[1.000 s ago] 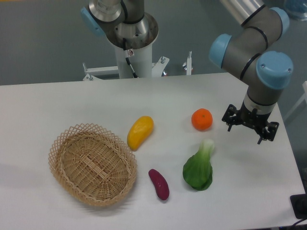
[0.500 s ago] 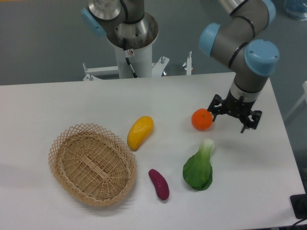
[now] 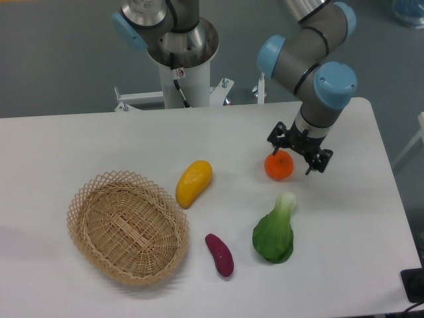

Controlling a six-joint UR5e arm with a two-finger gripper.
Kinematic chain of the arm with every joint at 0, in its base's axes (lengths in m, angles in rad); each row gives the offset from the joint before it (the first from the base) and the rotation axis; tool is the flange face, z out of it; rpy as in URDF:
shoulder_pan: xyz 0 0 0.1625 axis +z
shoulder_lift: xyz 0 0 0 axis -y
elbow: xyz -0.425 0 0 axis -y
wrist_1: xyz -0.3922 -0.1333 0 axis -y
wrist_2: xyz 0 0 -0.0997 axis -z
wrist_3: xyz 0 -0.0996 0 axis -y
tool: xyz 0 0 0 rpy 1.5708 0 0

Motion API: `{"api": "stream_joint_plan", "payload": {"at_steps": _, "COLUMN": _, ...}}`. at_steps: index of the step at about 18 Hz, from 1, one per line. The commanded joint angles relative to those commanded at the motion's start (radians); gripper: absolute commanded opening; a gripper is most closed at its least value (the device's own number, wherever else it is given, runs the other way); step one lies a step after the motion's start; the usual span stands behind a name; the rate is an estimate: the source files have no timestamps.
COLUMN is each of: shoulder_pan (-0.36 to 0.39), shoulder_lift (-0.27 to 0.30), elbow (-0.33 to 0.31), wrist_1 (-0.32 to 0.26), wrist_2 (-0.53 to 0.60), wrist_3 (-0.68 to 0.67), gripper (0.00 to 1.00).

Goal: Pick up the orange from the table
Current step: 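Move the open gripper over the orange and lower around it, then close the gripper on the orange and lift it off the table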

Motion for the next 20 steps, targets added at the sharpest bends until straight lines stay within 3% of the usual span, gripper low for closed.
{"api": "stream_joint_plan", "payload": {"at_steps": 4, "shoulder_pan": -0.002, "shoulder_lift": 0.000, "elbow": -0.047, "wrist_1": 0.024, "wrist_2": 0.000, "wrist_3": 0.000, "gripper": 1.00}}
{"api": "stream_joint_plan", "payload": {"at_steps": 8, "shoulder_pan": -0.003, "shoulder_lift": -0.003, "elbow": -0.112, "wrist_1": 0.172, "wrist_2": 0.000, "wrist_3": -0.008, "gripper": 1.00}}
{"api": "stream_joint_plan", "payload": {"at_steps": 12, "shoulder_pan": -0.008, "shoulder_lift": -0.008, "elbow": -0.115, "wrist_1": 0.175, "wrist_2": 0.000, "wrist_3": -0.015, "gripper": 1.00}}
{"api": "stream_joint_plan", "payload": {"at_steps": 17, "shoulder_pan": -0.031, "shoulder_lift": -0.025, "elbow": -0.117, "wrist_1": 0.222, "wrist_2": 0.000, "wrist_3": -0.106, "gripper": 0.99}}
{"api": "stream_joint_plan", "payload": {"at_steps": 20, "shoulder_pan": -0.032, "shoulder_lift": -0.026, "elbow": -0.115, "wrist_1": 0.224, "wrist_2": 0.000, "wrist_3": -0.107, "gripper": 0.83}}
